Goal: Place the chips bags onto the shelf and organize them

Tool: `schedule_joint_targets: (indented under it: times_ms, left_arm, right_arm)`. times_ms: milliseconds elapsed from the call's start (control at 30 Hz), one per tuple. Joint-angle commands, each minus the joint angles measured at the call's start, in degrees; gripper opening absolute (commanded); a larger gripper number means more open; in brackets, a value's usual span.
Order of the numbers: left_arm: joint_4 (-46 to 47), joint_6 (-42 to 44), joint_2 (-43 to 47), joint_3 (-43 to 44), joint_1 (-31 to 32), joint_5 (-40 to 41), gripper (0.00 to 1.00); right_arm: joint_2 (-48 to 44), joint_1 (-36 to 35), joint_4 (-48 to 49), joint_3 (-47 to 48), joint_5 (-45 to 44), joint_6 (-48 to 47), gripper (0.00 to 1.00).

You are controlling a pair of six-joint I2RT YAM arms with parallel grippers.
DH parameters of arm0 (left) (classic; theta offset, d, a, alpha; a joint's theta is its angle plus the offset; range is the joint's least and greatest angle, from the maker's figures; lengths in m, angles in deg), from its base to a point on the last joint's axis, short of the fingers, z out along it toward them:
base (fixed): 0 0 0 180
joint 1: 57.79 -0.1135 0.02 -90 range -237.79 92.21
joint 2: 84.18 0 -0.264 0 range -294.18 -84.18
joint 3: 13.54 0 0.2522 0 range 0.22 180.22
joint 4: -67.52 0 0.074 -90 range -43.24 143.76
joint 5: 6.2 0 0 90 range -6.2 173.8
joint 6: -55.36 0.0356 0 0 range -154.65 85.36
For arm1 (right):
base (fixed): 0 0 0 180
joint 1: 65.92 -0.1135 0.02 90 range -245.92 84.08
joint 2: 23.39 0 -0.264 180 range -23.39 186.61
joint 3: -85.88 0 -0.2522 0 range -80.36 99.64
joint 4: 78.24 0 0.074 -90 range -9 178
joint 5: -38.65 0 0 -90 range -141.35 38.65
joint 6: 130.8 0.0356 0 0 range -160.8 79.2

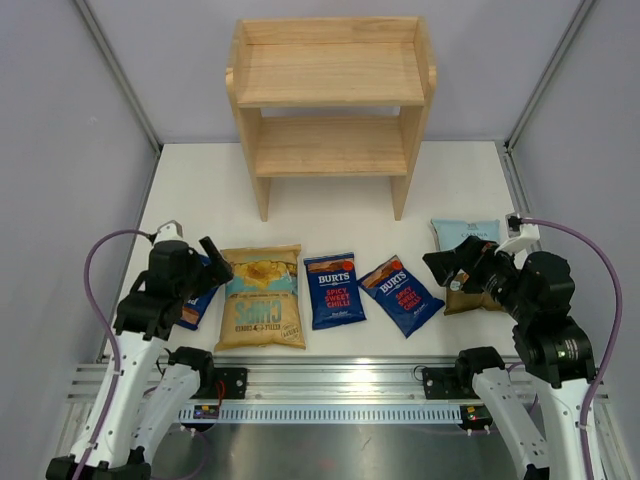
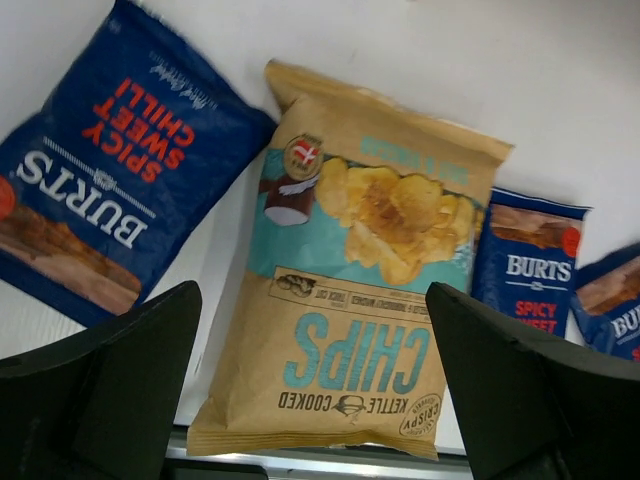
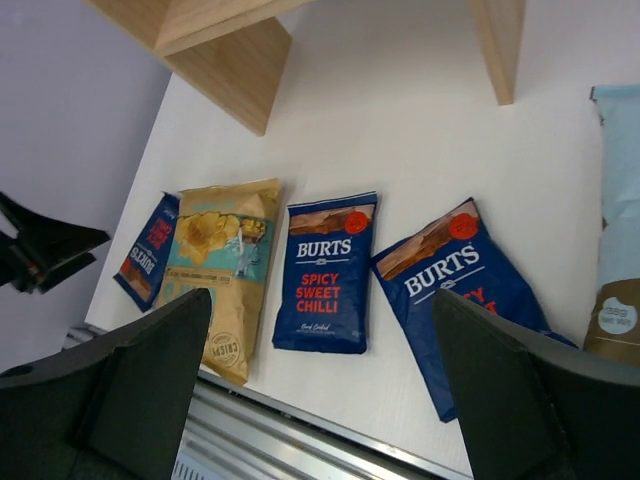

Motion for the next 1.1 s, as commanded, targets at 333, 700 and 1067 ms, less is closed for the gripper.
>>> schedule_joint_targets:
  times_ms: [333,700,1067]
  left_arm:
    - [16.53,-14.76,-3.43,-17.46,0.13,-1.14,0.99]
    - [23.81,-19.42,4.37,-33.01,0.13,-11.94,0.94]
    - [28.56,-25.66,15.65,-40.42,0.13,-17.57,0.35]
  right_arm:
    - [-1.36,-0.34,8.21,-2.99,10.99,3.31,1.00]
    - [-1.98,-0.34,12.33,-6.23,16.08,5.23,0.99]
    - [1.98,-0.34,24.64,-15.82,25.67,11.65,0.99]
